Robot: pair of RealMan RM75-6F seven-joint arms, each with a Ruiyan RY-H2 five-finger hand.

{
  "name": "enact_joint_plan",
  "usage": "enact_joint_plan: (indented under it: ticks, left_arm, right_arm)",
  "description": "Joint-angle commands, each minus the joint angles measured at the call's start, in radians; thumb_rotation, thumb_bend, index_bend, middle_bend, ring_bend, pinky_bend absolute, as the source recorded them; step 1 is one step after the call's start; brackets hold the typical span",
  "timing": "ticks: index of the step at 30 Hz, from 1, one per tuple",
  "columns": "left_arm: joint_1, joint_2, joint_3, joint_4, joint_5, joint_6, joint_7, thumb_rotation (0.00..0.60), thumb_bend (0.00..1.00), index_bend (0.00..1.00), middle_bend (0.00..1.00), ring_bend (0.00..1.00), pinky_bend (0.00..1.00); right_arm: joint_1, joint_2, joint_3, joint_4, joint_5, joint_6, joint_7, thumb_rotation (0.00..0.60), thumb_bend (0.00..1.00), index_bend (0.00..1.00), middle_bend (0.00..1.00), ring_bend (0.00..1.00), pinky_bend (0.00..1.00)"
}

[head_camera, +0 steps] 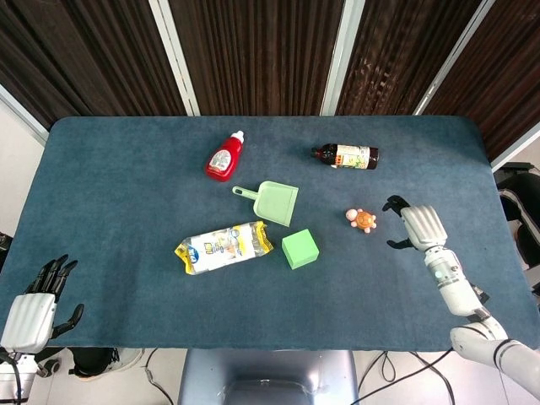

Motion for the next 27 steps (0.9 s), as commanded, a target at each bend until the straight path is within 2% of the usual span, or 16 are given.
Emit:
enact_joint_plan:
  ticks: [1, 7, 15, 21, 27]
  left_arm:
    - [0.003, 0.001, -0.001, 0.004, -0.001, 0.004, -0.007, 0.600, 0.35, 0.10, 0.05, 0.07, 0.33]
    - [0.004, 0.002, 0.000, 0.011, -0.004, 0.002, -0.019, 0.600, 0.35, 0.10, 0.05, 0.07, 0.33]
    - [0.008, -0.001, 0.002, 0.027, -0.030, -0.017, -0.037, 0.600, 0.35, 0.10, 0.05, 0.07, 0.33]
    - [0.009, -0.005, 0.006, 0.033, -0.036, -0.027, -0.041, 0.600, 0.35, 0.11, 0.05, 0.07, 0.33]
    - [0.012, -0.006, 0.007, 0.036, -0.037, -0.026, -0.044, 0.600, 0.35, 0.11, 0.05, 0.07, 0.33]
  right_arm:
    - [0.035, -0.057, 0.000, 0.072, 0.010, -0.036, -0.013, 0.600, 0.05, 0.47, 0.32, 0.92, 0.91]
    - [0.075, -0.133, -0.002, 0.179, 0.021, -0.089, 0.008, 0.600, 0.05, 0.49, 0.34, 0.92, 0.91]
    - [0.113, -0.222, -0.006, 0.321, 0.014, -0.106, 0.068, 0.600, 0.08, 0.53, 0.37, 0.92, 0.91]
    - [0.139, -0.277, -0.011, 0.419, 0.012, -0.133, 0.099, 0.600, 0.24, 0.56, 0.39, 0.92, 0.91]
    - [0.155, -0.319, -0.023, 0.491, 0.001, -0.146, 0.138, 0.600, 0.33, 0.61, 0.42, 0.93, 0.92]
